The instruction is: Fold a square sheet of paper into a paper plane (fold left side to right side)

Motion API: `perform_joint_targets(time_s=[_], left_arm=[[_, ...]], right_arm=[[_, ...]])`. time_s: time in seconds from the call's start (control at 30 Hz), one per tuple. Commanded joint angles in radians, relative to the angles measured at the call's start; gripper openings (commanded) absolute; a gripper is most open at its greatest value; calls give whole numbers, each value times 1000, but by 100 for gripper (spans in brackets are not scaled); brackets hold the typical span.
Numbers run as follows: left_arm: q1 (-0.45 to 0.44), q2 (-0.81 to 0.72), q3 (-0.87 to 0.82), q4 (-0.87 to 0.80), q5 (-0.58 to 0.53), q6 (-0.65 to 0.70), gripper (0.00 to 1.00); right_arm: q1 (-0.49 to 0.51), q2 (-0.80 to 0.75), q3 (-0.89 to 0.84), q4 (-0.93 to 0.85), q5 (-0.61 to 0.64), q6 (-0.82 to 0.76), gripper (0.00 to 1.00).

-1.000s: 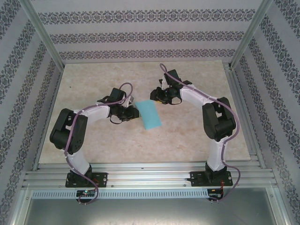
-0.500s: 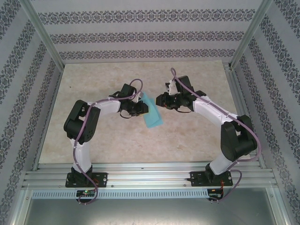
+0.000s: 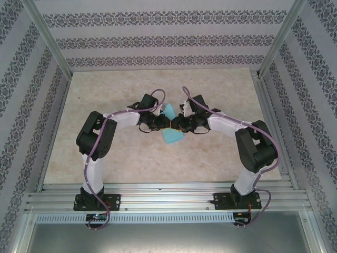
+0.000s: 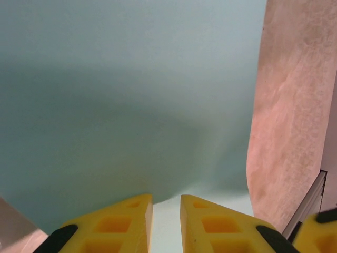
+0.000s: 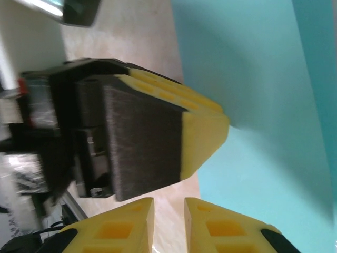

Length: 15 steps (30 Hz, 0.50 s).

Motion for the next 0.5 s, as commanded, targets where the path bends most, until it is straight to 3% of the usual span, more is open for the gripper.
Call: perform_joint_targets(time_s=[0.0,0.47], left_arm=[[-12,16,22,-56,-33,46,21],[-12,51,17,-57,-32,54,21]], right_arm=[[17,34,6,32,29,-3,22],[25,90,-5,34,58,-4,21]])
